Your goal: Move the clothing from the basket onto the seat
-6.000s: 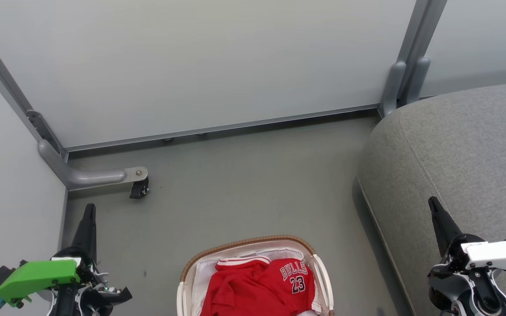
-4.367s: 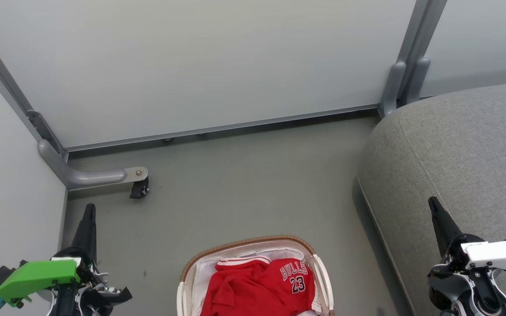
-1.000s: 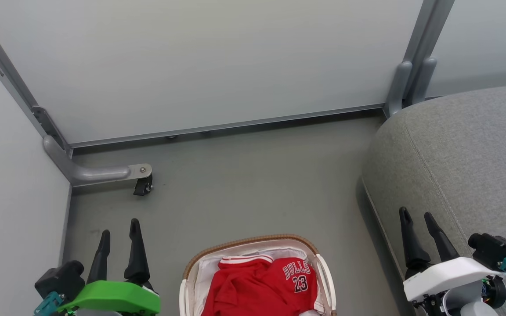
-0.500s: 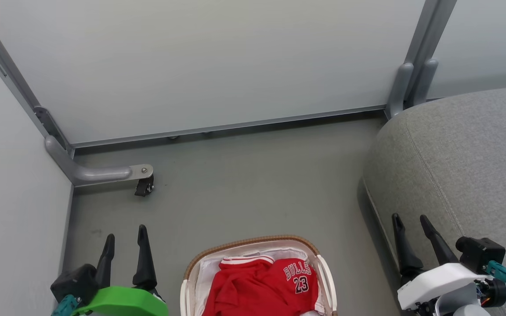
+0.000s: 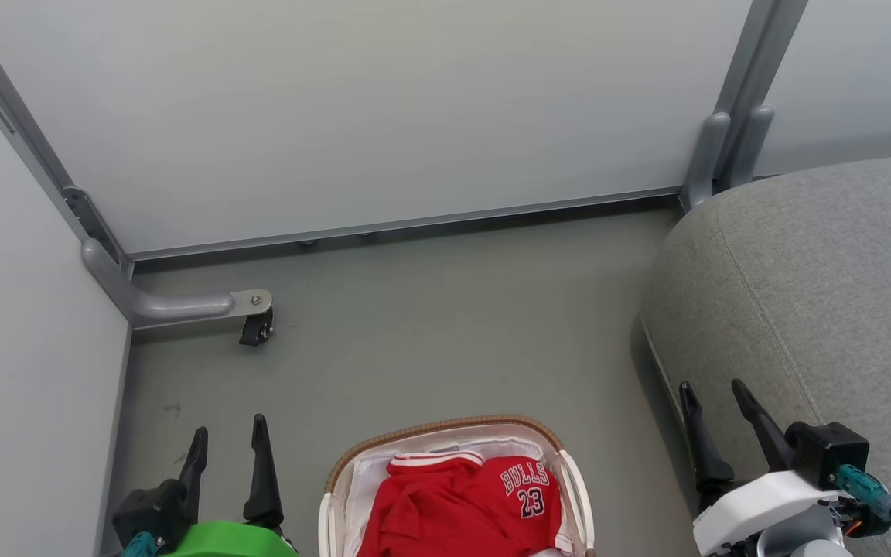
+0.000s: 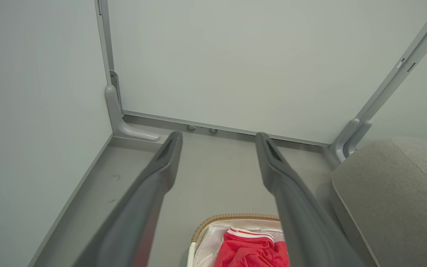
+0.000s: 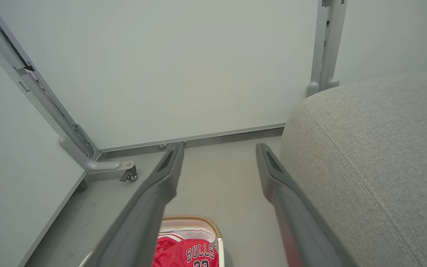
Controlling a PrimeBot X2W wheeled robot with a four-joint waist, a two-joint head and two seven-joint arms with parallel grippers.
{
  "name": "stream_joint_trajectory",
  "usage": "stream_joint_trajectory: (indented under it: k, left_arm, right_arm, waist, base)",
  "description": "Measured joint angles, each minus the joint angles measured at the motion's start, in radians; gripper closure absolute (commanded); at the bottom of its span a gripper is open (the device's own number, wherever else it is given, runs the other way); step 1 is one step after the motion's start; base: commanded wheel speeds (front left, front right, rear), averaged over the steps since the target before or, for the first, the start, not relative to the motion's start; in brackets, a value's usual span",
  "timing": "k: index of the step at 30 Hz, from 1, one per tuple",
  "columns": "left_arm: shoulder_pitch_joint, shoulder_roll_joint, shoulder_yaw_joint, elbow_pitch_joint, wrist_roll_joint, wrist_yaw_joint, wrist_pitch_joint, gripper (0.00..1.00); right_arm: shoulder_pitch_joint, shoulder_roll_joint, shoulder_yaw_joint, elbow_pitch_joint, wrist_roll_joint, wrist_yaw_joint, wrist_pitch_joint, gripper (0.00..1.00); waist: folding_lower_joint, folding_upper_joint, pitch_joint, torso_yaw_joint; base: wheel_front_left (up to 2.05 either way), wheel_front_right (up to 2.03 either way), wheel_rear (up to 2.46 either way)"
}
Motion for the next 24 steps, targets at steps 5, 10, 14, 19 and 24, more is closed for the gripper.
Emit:
stream_joint_trajectory:
  k: [5,10,14,19,24]
  left_arm:
    - [0.000,0.000,-0.007,0.003,0.029,0.003,-0.011,0.00]
    - [0.001,0.001,-0.012,0.007,0.062,0.005,-0.019,0.00]
    - [0.001,0.001,-0.018,0.011,0.082,0.007,-0.027,0.00]
    - [0.003,0.001,-0.023,0.012,0.118,0.009,-0.037,0.00]
    - [0.006,0.001,-0.029,0.014,0.139,0.013,-0.045,0.00]
  right_arm:
    - [0.005,0.000,0.004,0.001,-0.035,0.000,-0.010,0.00]
    - [0.005,-0.001,0.007,0.001,-0.072,0.000,-0.019,0.00]
    - [0.006,-0.001,0.010,-0.003,-0.096,0.000,-0.026,0.00]
    - [0.008,-0.002,0.017,-0.007,-0.132,0.000,-0.036,0.00]
    - [0.009,-0.002,0.020,-0.007,-0.157,0.000,-0.042,0.00]
  waist:
    - [0.0000,0.0000,0.000,0.002]
    - [0.0000,0.0000,0.000,0.006]
    - [0.0000,0.0000,0.000,0.009]
    - [0.0000,0.0000,0.003,0.010]
    - [0.0000,0.0000,0.005,0.009]
  base:
    - [0.00,0.00,0.00]
    - [0.00,0.00,0.00]
    - [0.00,0.00,0.00]
    - [0.00,0.00,0.00]
    - [0.00,0.00,0.00]
